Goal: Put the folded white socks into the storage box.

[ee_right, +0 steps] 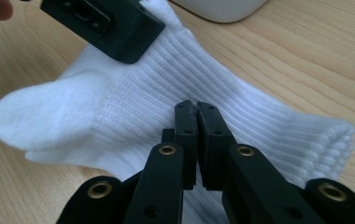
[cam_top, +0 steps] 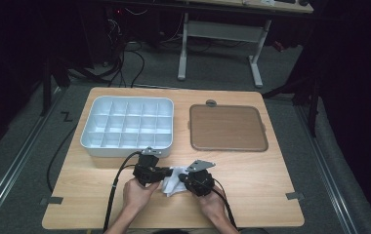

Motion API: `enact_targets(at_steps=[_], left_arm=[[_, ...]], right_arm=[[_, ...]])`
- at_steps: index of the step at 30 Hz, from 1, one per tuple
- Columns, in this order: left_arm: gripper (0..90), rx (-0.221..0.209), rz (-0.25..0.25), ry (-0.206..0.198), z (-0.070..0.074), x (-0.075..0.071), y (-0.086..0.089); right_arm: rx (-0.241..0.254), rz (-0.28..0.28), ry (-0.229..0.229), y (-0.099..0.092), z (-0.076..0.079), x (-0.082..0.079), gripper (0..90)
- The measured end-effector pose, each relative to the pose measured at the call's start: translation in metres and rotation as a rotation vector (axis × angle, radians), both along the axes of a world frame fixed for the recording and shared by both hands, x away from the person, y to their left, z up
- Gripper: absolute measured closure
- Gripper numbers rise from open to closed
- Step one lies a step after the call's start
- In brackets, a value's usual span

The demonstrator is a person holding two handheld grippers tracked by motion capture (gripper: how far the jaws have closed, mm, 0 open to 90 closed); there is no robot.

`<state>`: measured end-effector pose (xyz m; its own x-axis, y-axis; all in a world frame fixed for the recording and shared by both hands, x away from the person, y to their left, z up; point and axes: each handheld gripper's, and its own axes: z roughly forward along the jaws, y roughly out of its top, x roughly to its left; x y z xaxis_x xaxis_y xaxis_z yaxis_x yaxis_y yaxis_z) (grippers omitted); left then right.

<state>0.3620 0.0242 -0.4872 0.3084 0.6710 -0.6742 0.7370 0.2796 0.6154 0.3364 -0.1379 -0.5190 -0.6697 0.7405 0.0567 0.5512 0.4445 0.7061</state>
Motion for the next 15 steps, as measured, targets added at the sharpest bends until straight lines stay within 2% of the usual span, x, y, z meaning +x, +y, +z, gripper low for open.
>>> enact_targets(at_steps=[5,10,15], left_arm=[[84.2,-0.016,0.01,0.006,0.004,-0.001,0.008],[84.3,-0.051,0.037,0.026,0.003,0.003,0.013],[84.4,-0.094,0.083,0.039,0.0,0.01,0.012]], right_arm=[[-0.001,0.028,0.01,0.011,0.0,0.005,87.4],[-0.004,0.059,0.014,0.022,0.0,0.01,87.6],[-0.002,0.08,0.029,0.027,0.0,0.017,88.1]])
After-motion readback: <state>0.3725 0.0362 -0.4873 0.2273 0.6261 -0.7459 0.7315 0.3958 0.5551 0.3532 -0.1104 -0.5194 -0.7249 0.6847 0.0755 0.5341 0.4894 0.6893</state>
